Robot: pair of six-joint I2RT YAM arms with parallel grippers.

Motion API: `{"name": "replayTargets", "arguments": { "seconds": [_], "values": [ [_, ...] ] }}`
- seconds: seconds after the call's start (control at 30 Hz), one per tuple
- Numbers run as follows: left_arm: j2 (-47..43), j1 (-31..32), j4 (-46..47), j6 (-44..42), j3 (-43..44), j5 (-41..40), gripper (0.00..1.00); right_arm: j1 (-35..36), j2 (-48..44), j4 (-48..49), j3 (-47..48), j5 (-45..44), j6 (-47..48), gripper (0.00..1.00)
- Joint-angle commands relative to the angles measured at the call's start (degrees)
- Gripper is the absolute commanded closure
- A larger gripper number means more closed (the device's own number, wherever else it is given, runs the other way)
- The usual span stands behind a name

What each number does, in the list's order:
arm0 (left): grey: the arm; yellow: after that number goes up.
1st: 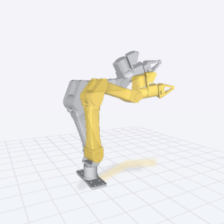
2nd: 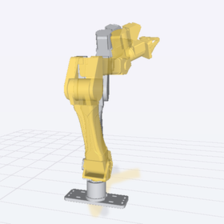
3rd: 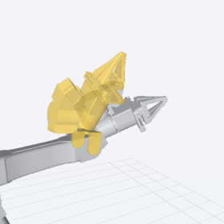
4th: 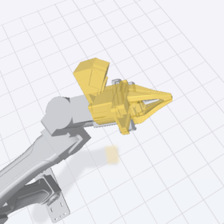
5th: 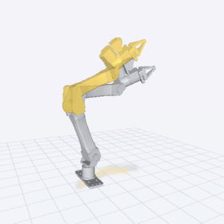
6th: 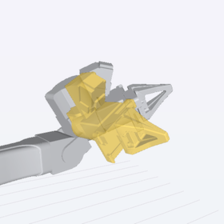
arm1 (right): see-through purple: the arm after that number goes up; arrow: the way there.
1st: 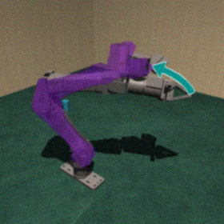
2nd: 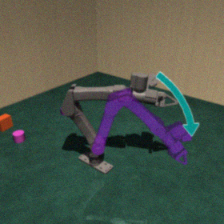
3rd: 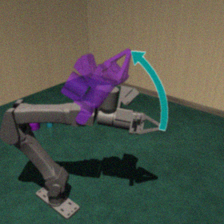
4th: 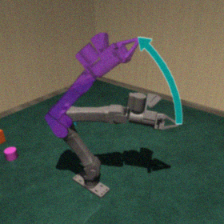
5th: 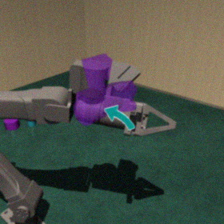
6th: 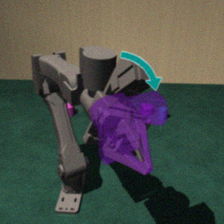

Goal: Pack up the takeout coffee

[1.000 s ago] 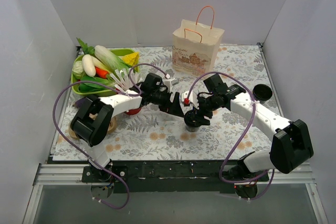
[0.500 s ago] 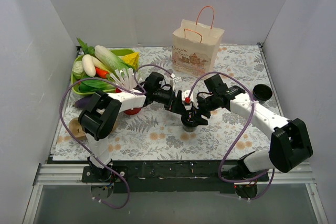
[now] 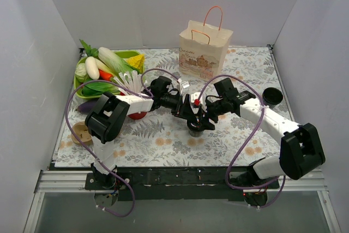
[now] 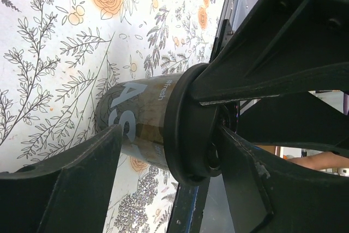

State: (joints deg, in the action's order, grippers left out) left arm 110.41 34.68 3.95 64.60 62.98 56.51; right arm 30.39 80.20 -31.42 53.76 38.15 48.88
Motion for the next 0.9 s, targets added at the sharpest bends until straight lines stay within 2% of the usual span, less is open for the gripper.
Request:
{"name": "replayTargets", "arguments": {
  "seconds": [0.0,0.23,0.6,0.87],
  "values": [
    [1.74,0.39,-3.59,-3.33,0.21,-9.66,0.33,-0.60,4.79,-5.67,-3.32,-10.99,-0.54,0.43],
    [0.51,0.39,-6.76,-5.89,-0.58,-12.83,0.35,-1.56,1.54,-4.62,-1.37,-10.73,-1.16,0.33],
    [-0.11,0.39,-8.16,-8.35,-1.46,-14.94,0.37,-1.65,-3.65,-1.46,-2.69,-12.92,-4.14,0.31],
    [0.24,0.48,-8.25,-8.70,-1.19,-15.38,0.37,-1.65,-7.08,-1.98,-1.64,-10.91,-6.34,0.32]
  ]
}}
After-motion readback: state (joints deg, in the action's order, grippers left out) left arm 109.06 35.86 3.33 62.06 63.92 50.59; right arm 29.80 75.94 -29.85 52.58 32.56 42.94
